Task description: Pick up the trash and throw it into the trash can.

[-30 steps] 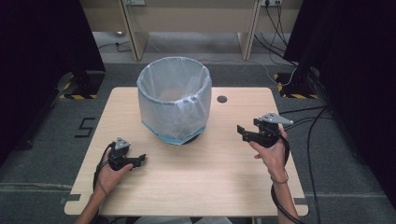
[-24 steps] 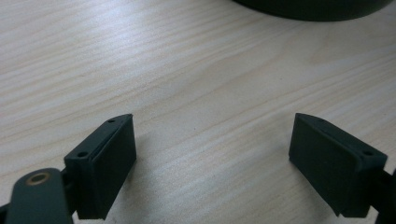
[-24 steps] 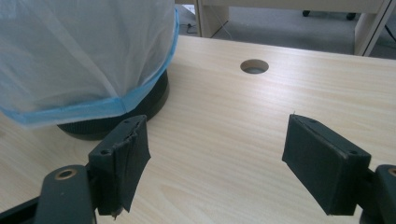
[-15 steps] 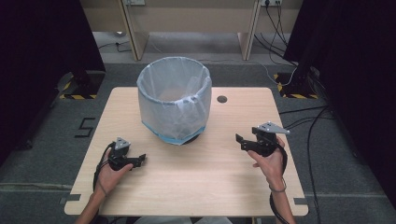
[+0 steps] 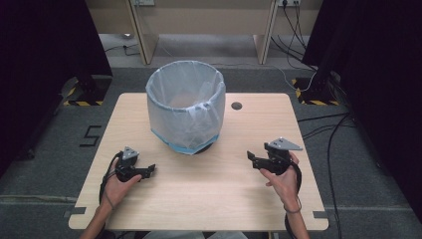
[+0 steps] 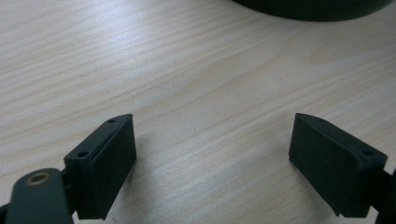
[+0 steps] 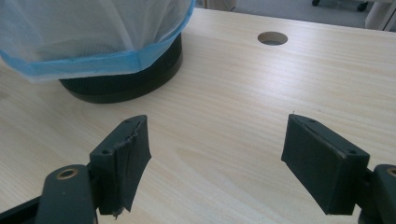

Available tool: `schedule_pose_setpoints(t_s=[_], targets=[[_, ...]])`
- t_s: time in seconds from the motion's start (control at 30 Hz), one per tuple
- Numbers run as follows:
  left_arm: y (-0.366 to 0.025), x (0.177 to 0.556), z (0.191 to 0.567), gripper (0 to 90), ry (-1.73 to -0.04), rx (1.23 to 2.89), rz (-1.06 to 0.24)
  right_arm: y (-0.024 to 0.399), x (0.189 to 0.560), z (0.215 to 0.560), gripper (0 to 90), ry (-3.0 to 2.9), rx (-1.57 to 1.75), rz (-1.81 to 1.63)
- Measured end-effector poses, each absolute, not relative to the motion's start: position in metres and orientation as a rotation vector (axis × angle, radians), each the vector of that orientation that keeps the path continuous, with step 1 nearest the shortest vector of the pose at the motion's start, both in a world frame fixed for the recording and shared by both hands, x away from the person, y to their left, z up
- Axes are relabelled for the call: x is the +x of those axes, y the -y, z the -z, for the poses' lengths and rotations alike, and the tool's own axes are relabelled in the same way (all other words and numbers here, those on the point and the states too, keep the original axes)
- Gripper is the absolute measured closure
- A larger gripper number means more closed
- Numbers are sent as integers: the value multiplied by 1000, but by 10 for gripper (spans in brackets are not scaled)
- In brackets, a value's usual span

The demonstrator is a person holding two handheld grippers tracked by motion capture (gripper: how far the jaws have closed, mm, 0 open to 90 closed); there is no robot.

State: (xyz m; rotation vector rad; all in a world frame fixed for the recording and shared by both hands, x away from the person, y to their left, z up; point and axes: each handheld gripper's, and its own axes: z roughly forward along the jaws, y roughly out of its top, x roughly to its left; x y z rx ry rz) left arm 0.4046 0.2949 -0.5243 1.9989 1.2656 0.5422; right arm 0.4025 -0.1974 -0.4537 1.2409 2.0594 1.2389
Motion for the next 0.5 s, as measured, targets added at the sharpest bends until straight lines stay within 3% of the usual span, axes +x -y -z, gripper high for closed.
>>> schedule_pose_setpoints(t_s=[0.5], targets=[[-295,405,524,140,-1266,1999,-542,191,389,469,224,-2100,1224,-1198]])
